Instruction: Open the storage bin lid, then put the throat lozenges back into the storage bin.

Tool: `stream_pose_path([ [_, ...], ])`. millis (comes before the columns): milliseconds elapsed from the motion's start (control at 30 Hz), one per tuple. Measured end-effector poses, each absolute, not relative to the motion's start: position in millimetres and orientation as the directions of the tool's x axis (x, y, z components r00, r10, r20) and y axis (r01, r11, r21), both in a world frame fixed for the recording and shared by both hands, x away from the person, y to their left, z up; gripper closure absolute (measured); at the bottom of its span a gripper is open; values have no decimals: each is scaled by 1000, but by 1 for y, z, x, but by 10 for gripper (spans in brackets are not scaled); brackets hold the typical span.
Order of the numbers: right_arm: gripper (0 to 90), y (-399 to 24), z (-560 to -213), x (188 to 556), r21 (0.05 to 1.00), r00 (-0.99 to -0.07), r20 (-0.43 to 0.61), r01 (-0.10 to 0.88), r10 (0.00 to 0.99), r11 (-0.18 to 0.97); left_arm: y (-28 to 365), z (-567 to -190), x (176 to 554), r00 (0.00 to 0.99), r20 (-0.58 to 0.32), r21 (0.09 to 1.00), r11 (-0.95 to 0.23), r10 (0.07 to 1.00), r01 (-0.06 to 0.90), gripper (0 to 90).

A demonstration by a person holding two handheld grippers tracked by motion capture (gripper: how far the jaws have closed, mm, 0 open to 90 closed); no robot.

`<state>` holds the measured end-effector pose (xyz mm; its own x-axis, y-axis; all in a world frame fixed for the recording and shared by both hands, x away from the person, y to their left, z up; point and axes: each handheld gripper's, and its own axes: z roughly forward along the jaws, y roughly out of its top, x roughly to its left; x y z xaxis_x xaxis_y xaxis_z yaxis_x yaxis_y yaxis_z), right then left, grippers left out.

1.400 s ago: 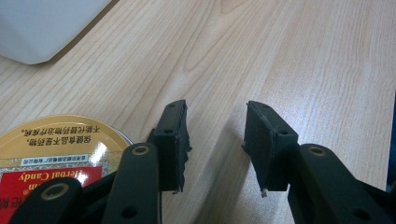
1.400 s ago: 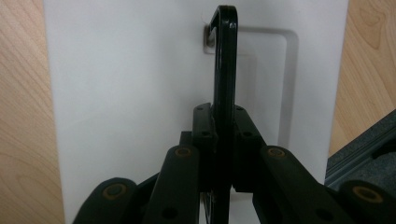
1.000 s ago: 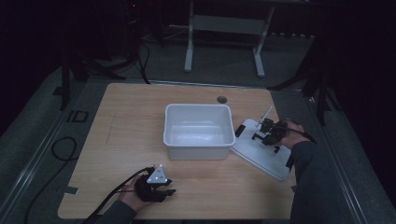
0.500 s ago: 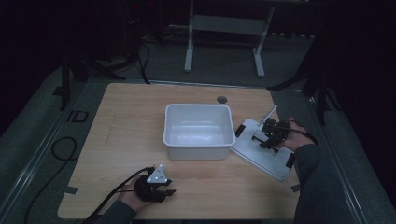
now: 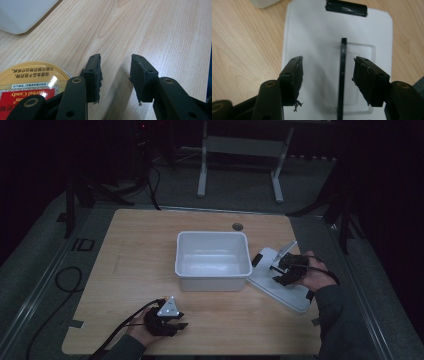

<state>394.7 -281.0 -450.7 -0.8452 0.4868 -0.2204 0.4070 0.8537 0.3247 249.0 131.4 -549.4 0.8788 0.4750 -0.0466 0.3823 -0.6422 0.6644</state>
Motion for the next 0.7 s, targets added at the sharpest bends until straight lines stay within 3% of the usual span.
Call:
stream_pose_path([
  [333, 418, -277, -460, 369, 436, -842, -202, 380, 500, 815, 133, -547, 248, 875, -38, 667, -640, 483, 382, 602],
  [700, 461, -268, -479, 349, 497, -847, -172, 367, 504, 786, 136, -536, 246, 871, -29, 701, -611, 490, 367, 595],
])
